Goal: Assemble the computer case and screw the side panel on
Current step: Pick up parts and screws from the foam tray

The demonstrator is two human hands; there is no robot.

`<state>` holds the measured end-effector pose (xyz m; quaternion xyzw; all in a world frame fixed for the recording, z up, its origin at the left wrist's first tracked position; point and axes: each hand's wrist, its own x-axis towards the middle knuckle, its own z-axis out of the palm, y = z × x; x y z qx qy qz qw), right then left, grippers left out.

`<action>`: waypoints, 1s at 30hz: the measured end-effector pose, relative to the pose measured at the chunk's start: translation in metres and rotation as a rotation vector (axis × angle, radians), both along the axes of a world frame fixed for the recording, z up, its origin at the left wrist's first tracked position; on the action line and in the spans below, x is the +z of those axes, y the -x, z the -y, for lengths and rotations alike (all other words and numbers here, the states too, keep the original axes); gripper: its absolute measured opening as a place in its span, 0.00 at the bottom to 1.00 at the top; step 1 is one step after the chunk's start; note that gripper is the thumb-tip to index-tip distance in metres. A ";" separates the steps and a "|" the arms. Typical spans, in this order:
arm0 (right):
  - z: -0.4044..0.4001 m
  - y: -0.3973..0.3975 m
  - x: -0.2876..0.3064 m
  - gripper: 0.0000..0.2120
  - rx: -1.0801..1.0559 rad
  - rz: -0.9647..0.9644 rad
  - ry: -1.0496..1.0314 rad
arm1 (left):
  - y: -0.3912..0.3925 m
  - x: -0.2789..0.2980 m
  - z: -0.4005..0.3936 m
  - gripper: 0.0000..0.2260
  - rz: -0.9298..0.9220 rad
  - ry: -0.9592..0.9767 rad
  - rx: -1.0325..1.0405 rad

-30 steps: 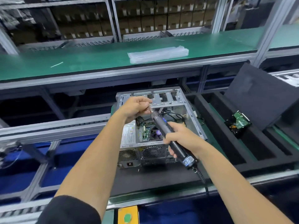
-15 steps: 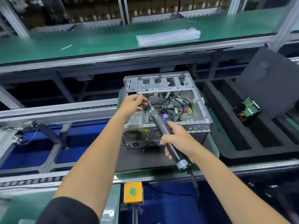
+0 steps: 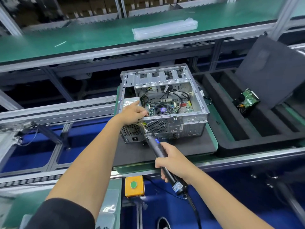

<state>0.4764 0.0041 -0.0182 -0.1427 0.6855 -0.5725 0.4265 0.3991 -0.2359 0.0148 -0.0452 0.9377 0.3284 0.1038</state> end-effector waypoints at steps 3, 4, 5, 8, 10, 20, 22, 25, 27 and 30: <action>-0.001 -0.002 -0.003 0.17 -0.018 0.001 -0.008 | -0.001 0.001 -0.002 0.13 -0.030 -0.020 0.000; -0.001 -0.002 -0.003 0.18 -0.027 0.008 -0.007 | -0.002 0.001 -0.002 0.12 -0.043 -0.031 0.009; 0.000 -0.003 -0.004 0.18 -0.037 0.015 -0.003 | -0.003 0.001 -0.003 0.11 -0.057 -0.040 0.018; 0.002 -0.002 -0.006 0.19 -0.065 0.034 0.010 | -0.006 0.001 -0.007 0.11 -0.082 -0.054 0.039; 0.003 -0.002 -0.006 0.20 -0.074 0.043 0.014 | -0.007 0.002 -0.007 0.11 -0.096 -0.053 0.045; 0.006 -0.005 -0.006 0.19 -0.098 0.058 0.023 | -0.006 -0.004 -0.001 0.09 -0.099 -0.123 0.078; 0.006 -0.005 -0.006 0.19 -0.099 0.057 0.018 | -0.005 -0.005 0.000 0.09 -0.096 -0.139 0.092; 0.007 -0.005 -0.005 0.19 -0.102 0.056 0.019 | -0.005 -0.005 0.001 0.10 -0.087 -0.175 0.104; 0.008 -0.006 -0.005 0.18 -0.102 0.047 0.020 | -0.006 -0.005 0.001 0.11 -0.089 -0.183 0.105; 0.009 -0.007 -0.005 0.17 -0.112 0.048 0.021 | -0.007 -0.004 0.002 0.11 -0.090 -0.184 0.099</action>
